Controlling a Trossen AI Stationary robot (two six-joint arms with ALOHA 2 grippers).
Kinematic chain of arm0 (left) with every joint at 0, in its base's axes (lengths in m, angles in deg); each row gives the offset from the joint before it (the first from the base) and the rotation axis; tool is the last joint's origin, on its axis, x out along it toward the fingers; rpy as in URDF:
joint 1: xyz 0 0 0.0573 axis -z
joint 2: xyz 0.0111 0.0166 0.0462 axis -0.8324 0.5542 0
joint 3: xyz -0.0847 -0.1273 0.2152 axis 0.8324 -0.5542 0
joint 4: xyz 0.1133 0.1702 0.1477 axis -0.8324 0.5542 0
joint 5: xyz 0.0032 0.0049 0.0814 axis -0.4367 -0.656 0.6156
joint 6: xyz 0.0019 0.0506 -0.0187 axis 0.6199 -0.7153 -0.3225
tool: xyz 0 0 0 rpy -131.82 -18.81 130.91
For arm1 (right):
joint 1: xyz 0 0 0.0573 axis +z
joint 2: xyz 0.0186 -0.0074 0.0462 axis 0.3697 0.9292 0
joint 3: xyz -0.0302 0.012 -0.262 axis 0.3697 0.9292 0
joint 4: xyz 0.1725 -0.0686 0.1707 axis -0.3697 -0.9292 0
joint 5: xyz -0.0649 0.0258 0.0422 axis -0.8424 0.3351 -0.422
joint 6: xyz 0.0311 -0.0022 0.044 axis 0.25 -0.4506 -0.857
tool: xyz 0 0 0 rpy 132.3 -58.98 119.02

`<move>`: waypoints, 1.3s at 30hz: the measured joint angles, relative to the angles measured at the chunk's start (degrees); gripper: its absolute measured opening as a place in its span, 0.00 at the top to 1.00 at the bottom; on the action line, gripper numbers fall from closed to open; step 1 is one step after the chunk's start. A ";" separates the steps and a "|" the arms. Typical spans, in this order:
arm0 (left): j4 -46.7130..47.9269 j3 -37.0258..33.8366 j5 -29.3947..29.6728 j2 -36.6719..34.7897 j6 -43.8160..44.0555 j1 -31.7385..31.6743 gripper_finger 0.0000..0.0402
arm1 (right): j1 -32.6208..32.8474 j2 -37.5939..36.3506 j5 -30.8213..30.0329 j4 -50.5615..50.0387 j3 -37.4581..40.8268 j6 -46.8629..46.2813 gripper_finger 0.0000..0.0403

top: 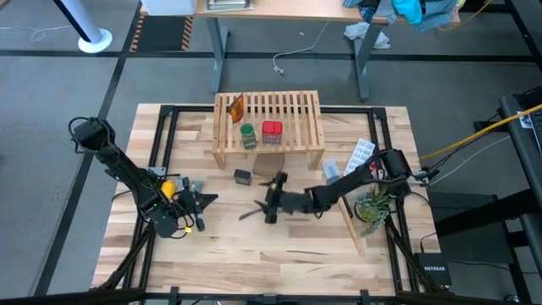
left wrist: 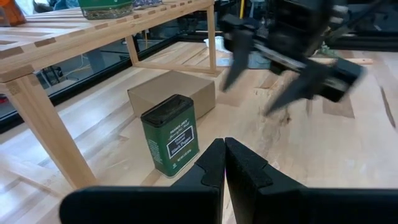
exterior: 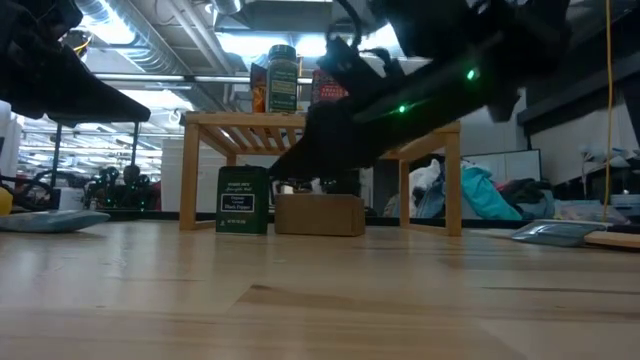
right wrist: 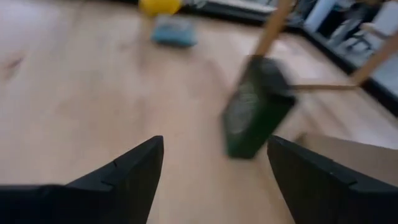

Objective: Shelf spices
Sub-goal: Put the black seasoning can on the shelf

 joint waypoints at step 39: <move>0.83 0.00 -0.02 0.00 0.02 -0.28 0.99 | -11.74 3.17 14.64 11.52 -1.04 -0.29 0.27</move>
